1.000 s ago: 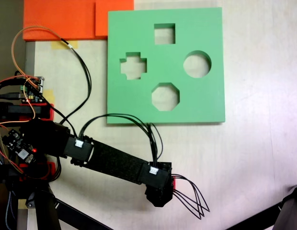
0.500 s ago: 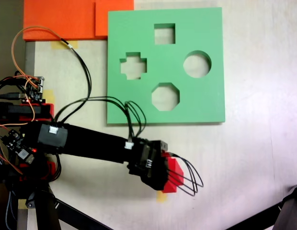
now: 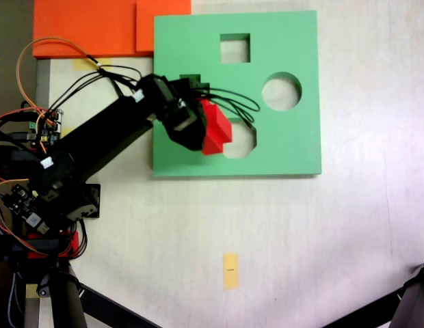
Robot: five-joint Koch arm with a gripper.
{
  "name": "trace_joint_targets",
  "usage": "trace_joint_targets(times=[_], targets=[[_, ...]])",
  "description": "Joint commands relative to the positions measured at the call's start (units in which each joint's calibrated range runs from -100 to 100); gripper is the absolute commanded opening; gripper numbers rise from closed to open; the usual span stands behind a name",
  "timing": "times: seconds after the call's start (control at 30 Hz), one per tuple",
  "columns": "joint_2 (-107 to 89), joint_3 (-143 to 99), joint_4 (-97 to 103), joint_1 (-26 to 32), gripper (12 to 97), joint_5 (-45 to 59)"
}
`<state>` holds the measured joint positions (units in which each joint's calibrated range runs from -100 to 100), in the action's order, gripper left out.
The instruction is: Put the cross columnar block into the corresponding hole
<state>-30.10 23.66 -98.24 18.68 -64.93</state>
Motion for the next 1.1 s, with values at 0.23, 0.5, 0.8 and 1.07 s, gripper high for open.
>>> trace_joint_targets(times=[0.23, 0.5, 0.8, 1.07], targets=[[8.87, 8.44, -1.76, 7.37, 38.5, -8.11], [13.34, 9.54, -1.76, 9.87, 38.5, -10.50], [18.08, 9.54, -1.76, 9.82, 38.5, -10.50], [21.16, 9.73, -1.76, 9.87, 38.5, -10.50]])
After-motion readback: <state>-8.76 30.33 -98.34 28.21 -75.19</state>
